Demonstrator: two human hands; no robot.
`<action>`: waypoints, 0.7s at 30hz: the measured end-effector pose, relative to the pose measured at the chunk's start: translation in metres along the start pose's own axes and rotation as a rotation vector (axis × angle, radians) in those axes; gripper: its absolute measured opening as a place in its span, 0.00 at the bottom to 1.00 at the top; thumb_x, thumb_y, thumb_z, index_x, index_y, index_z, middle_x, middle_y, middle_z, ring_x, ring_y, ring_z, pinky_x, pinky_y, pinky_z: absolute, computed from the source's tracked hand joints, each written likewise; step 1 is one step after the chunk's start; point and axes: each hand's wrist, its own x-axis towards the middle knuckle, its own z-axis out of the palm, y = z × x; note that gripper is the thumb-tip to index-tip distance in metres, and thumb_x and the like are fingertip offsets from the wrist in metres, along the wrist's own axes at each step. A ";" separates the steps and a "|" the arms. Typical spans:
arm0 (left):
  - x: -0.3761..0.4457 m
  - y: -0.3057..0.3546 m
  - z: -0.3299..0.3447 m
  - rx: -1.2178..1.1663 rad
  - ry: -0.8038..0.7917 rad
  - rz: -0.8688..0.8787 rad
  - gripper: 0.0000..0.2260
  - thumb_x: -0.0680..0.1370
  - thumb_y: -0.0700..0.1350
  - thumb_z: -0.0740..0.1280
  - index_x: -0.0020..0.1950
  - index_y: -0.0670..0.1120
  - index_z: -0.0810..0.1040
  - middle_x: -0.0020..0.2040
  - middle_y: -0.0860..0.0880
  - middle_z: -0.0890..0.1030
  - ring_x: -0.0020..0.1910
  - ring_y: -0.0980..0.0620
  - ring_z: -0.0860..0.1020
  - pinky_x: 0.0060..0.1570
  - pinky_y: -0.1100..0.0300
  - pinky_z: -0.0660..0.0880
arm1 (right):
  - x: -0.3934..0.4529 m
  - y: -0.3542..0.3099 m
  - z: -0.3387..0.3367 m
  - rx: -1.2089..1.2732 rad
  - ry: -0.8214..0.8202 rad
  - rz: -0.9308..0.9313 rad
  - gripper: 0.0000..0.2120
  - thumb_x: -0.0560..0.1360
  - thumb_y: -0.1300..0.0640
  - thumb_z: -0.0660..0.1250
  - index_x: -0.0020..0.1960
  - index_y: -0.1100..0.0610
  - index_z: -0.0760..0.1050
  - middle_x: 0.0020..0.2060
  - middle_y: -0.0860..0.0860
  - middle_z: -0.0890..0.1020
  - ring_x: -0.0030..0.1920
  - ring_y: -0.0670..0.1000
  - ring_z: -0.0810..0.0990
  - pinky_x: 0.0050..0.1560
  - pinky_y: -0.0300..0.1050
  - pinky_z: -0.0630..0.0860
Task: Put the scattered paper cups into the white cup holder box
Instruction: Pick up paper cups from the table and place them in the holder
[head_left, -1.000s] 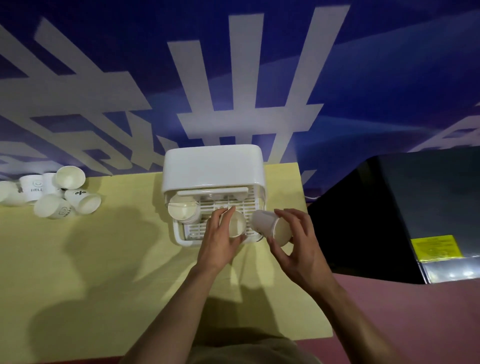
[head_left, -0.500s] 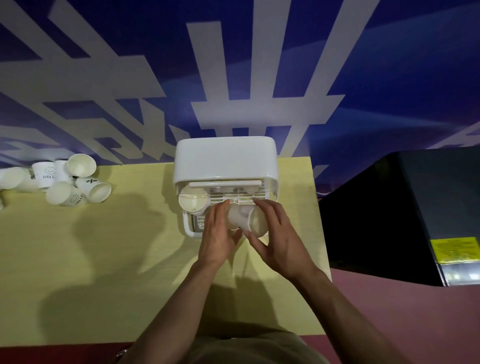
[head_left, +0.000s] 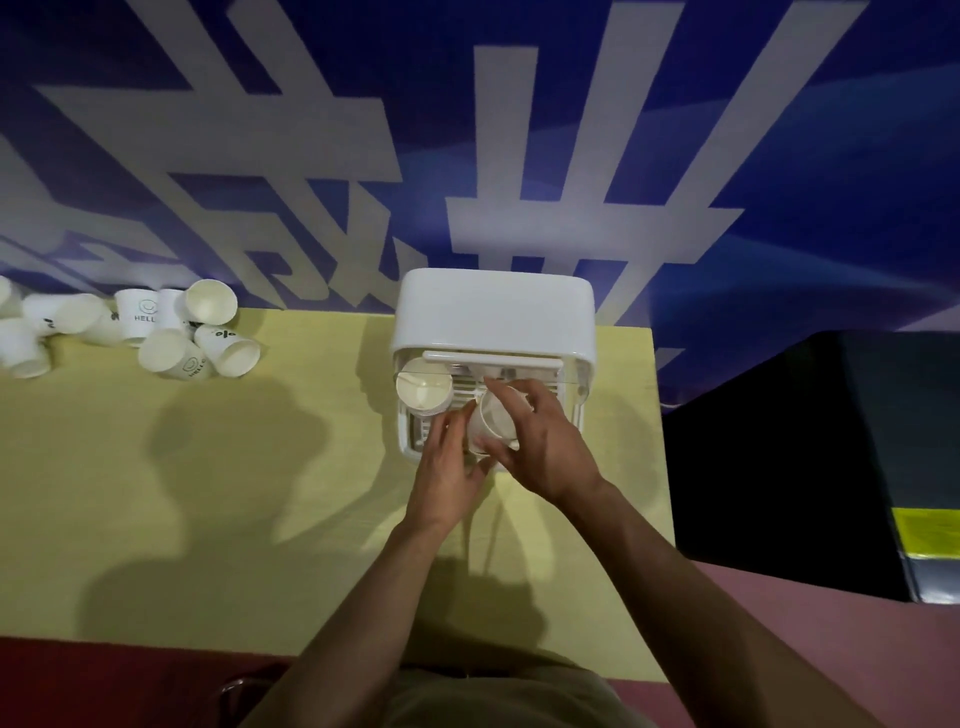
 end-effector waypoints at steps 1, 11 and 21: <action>0.000 -0.001 -0.001 -0.010 -0.003 -0.004 0.34 0.73 0.41 0.76 0.75 0.53 0.66 0.67 0.57 0.66 0.68 0.51 0.73 0.60 0.47 0.79 | 0.000 -0.002 0.002 -0.023 -0.006 -0.007 0.35 0.77 0.43 0.72 0.80 0.47 0.63 0.69 0.55 0.71 0.68 0.58 0.73 0.51 0.56 0.83; -0.020 -0.022 -0.022 0.045 0.007 0.050 0.32 0.77 0.40 0.72 0.78 0.52 0.65 0.74 0.53 0.66 0.75 0.53 0.66 0.71 0.49 0.70 | 0.000 0.007 0.027 -0.138 -0.178 0.028 0.35 0.80 0.40 0.66 0.83 0.46 0.58 0.80 0.59 0.62 0.73 0.68 0.70 0.67 0.62 0.73; -0.068 -0.071 -0.113 0.066 0.156 -0.028 0.25 0.77 0.42 0.72 0.72 0.54 0.72 0.64 0.55 0.71 0.63 0.53 0.74 0.65 0.51 0.75 | -0.014 -0.049 0.019 -0.061 0.090 -0.088 0.27 0.80 0.47 0.69 0.75 0.55 0.70 0.71 0.59 0.74 0.68 0.63 0.75 0.64 0.61 0.77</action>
